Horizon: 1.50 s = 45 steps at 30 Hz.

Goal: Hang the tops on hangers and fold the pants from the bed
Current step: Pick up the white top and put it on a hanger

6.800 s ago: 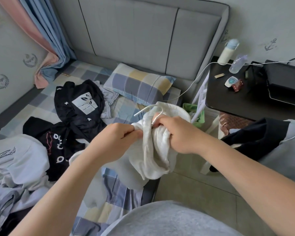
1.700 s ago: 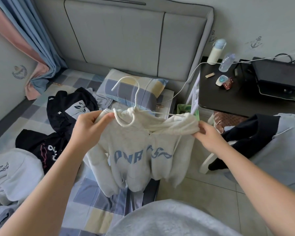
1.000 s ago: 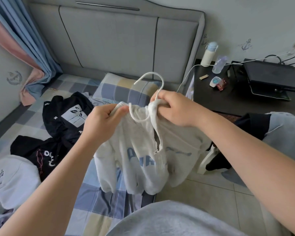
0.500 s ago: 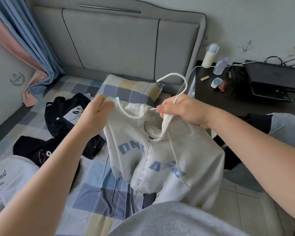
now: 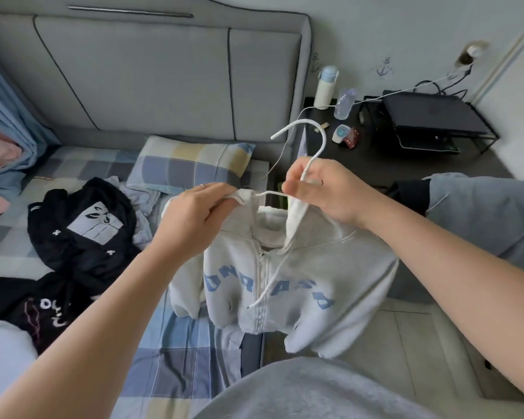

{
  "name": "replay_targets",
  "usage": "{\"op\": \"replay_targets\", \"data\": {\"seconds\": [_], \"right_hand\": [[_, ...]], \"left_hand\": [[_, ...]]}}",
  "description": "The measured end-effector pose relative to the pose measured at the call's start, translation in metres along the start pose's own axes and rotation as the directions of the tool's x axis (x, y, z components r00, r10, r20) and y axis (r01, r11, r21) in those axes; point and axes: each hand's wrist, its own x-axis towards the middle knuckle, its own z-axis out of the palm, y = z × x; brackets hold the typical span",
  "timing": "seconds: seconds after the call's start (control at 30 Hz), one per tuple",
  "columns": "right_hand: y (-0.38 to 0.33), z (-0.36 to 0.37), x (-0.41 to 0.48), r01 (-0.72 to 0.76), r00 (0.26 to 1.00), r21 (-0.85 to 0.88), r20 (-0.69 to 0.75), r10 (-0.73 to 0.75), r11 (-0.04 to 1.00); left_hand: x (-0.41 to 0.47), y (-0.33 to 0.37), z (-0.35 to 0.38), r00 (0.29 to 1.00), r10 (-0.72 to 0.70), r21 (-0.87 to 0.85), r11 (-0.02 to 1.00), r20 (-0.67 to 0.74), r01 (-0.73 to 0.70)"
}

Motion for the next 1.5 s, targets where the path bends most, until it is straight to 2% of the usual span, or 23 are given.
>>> {"op": "replay_targets", "data": {"seconds": [0.1, 0.2, 0.3, 0.37, 0.5, 0.63, 0.7, 0.83, 0.9, 1.03, 1.1, 1.13, 1.17, 1.27, 1.37, 1.43, 1.5], "right_hand": [[0.02, -0.036, -0.027, -0.024, 0.999, -0.115, -0.038, 0.02, 0.993], [0.041, -0.07, -0.062, -0.148, 0.984, -0.128, -0.121, 0.133, 0.981], [0.056, -0.098, -0.104, -0.363, 0.91, -0.266, -0.308, 0.278, 0.893], [0.061, -0.115, -0.135, -0.46, 0.855, -0.322, -0.413, 0.314, 0.827], [0.071, -0.145, -0.198, -0.361, 0.859, -0.246, -0.464, 0.218, 0.9], [0.095, -0.179, -0.265, -0.364, 0.802, -0.134, -0.548, 0.237, 0.922], [0.106, -0.195, -0.302, -0.39, 0.738, -0.083, -0.624, 0.257, 0.917], [0.12, -0.238, -0.368, -0.448, 0.525, 0.051, -0.793, 0.309, 0.892], [0.116, -0.265, -0.395, -0.461, 0.441, 0.078, -0.844, 0.305, 0.884], [0.106, -0.313, -0.443, -0.413, 0.353, 0.077, -0.905, 0.237, 0.908], [0.099, -0.335, -0.465, -0.391, 0.33, 0.018, -0.931, 0.159, 0.92], [0.097, -0.345, -0.474, -0.392, 0.314, 0.005, -0.939, 0.139, 0.92], [0.098, -0.354, -0.482, -0.398, 0.3, 0.02, -0.942, 0.151, 0.917], [0.116, -0.367, -0.503, -0.541, 0.28, 0.167, -0.888, 0.365, 0.824], [0.137, -0.359, -0.532, -0.698, 0.282, 0.204, -0.803, 0.525, 0.686], [0.145, -0.352, -0.552, -0.7, 0.308, 0.192, -0.788, 0.533, 0.688], [0.157, -0.346, -0.57, -0.69, 0.362, 0.111, -0.803, 0.473, 0.715]], "left_hand": [[0.016, 0.013, 0.01, 0.998, -0.056, -0.1, 0.993, 0.011, 0.057], [0.037, 0.03, 0.02, 0.998, -0.057, -0.232, 0.971, 0.021, 0.061], [0.061, 0.055, 0.038, 0.999, -0.006, -0.294, 0.956, 0.052, 0.021], [0.078, 0.079, 0.056, 0.994, 0.069, -0.338, 0.94, 0.08, -0.038], [0.103, 0.137, 0.101, 0.964, 0.199, -0.426, 0.898, 0.176, -0.108], [0.119, 0.196, 0.153, 0.913, 0.297, -0.553, 0.827, 0.279, -0.101], [0.124, 0.229, 0.178, 0.885, 0.351, -0.581, 0.805, 0.307, -0.117], [0.129, 0.295, 0.224, 0.823, 0.455, -0.61, 0.773, 0.339, -0.176], [0.136, 0.328, 0.244, 0.793, 0.511, -0.613, 0.756, 0.331, -0.232], [0.146, 0.395, 0.28, 0.714, 0.634, -0.594, 0.708, 0.297, -0.382], [0.144, 0.427, 0.296, 0.65, 0.709, -0.458, 0.69, 0.273, -0.561], [0.143, 0.443, 0.302, 0.633, 0.733, -0.432, 0.669, 0.249, -0.605], [0.143, 0.457, 0.307, 0.64, 0.735, -0.468, 0.657, 0.225, -0.59], [0.153, 0.494, 0.319, 0.725, 0.663, -0.731, 0.586, 0.186, -0.349], [0.165, 0.517, 0.341, 0.752, 0.623, -0.782, 0.572, 0.216, -0.249], [0.169, 0.526, 0.359, 0.745, 0.62, -0.804, 0.56, 0.246, -0.2], [0.174, 0.534, 0.376, 0.729, 0.634, -0.805, 0.559, 0.259, -0.2]]}}
